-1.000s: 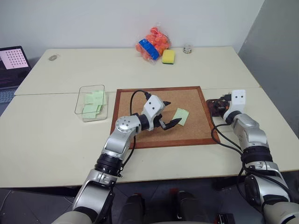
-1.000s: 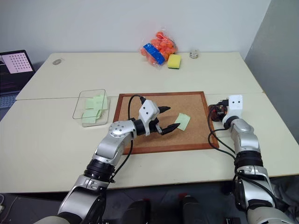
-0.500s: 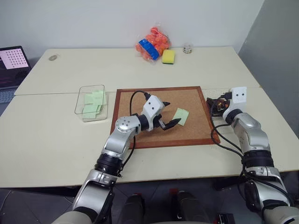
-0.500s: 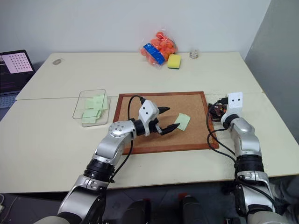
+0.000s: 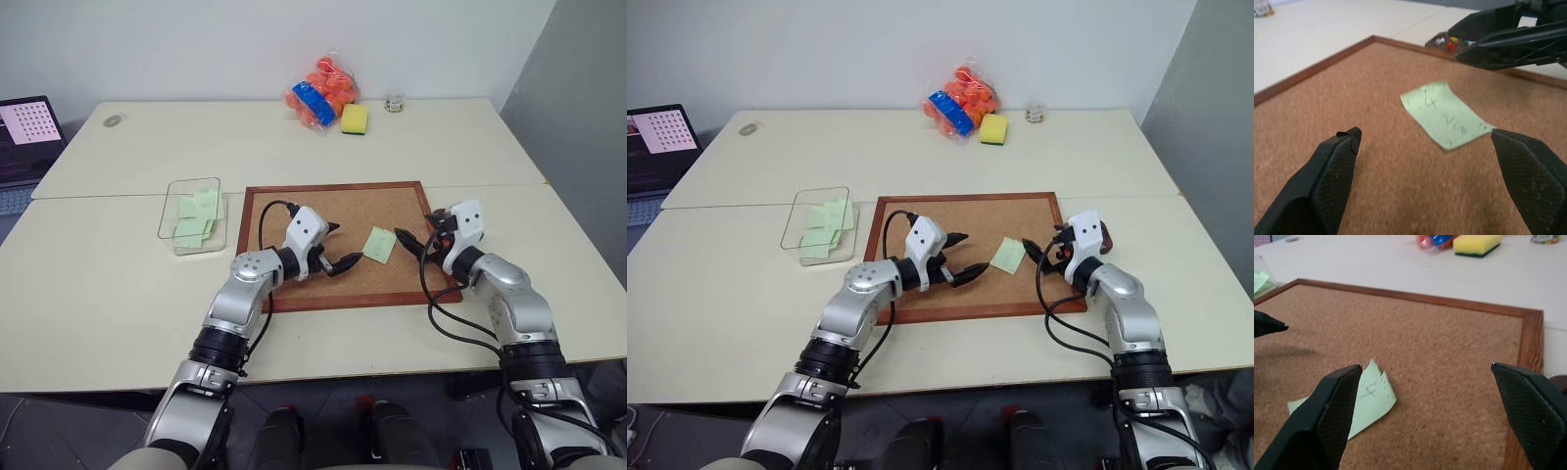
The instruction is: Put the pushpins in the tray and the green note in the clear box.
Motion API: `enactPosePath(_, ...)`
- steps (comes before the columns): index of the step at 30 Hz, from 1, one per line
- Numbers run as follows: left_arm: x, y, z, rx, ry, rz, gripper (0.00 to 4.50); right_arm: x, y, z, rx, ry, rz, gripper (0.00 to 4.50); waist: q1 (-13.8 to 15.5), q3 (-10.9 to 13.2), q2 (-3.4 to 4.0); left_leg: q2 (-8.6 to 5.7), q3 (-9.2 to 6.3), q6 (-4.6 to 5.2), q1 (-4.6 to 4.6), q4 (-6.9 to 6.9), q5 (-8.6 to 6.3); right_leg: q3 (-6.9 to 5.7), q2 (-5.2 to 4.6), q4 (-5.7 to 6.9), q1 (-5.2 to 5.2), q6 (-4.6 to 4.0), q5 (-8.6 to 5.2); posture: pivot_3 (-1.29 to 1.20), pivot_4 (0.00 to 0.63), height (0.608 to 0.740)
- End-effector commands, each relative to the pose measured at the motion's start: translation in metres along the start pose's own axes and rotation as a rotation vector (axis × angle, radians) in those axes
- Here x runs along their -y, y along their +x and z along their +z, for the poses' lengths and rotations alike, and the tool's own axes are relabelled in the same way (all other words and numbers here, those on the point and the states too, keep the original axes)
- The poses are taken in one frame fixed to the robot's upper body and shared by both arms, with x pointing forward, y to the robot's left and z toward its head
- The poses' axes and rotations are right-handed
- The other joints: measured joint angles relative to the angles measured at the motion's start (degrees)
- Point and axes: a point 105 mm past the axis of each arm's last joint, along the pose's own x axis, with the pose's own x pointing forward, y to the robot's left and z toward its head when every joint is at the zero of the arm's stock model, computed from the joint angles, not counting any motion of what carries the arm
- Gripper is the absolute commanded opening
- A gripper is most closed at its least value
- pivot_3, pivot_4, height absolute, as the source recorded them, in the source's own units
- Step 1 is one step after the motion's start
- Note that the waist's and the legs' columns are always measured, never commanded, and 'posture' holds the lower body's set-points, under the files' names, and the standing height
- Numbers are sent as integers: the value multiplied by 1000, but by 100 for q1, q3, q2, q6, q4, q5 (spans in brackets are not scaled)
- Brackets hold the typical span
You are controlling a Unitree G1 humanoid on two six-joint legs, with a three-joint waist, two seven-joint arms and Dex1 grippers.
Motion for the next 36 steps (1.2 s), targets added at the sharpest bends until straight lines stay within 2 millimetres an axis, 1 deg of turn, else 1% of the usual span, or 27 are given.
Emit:
enactPosePath(1,9,7,1,15,43,-51,4500,-6,-3,16,52,-31,12,4486,2,0,0,0,0,0,0,0,0,0,0,0,0,0,0,0,150,740)
enactPosePath(3,10,10,-4,-2,72,-65,4500,-6,-5,16,52,-31,11,4486,2,0,0,0,0,0,0,0,0,0,0,-1,0,1,-1,0,150,740)
enactPosePath(7,5,20,-1,-6,103,-66,4500,-2,-14,17,58,-27,-21,4486,8,0,0,0,-2,0,-1,0,0,-2,0,0,0,2,-1,0,150,740)
enactPosePath(15,7,33,4,9,113,-87,4500,-1,-17,18,63,-21,-44,4486,2,0,-1,0,-2,0,-1,0,0,-3,2,-1,0,10,-6,0,150,740)
enactPosePath(19,4,43,6,9,26,-78,4500,0,-15,20,67,-19,-49,4486,6,1,-1,-3,-1,0,-2,1,0,-1,0,-1,1,11,-6,0,150,740)
enactPosePath(22,-1,50,13,35,-61,-57,4500,0,-15,22,71,-19,-50,4486,6,1,-2,-3,-2,0,-2,1,0,-3,0,-1,0,12,-7,0,150,740)
enactPosePath(24,-1,56,17,38,-89,-54,4500,-1,-14,23,74,-18,-50,4486,-4,2,-3,-3,-3,0,-3,1,0,-4,1,-2,0,12,-7,0,150,740)
enactPosePath(29,-3,69,22,23,-105,-46,4500,-2,-14,23,76,-16,-50,4486,0,2,-4,-4,-3,0,-4,0,0,-5,2,-3,0,13,-7,0,150,740)
enactPosePath(31,-5,72,21,0,-94,-42,4500,-2,-15,23,77,-16,-52,4486,-1,2,-4,-4,-3,0,-3,0,0,-5,2,-3,0,13,-7,0,150,740)
enactPosePath(36,-6,81,26,-26,-60,-43,4500,-2,-18,22,78,-12,-64,4486,-3,3,-5,-4,-4,0,-3,0,0,-6,3,-4,0,13,-8,0,150,740)
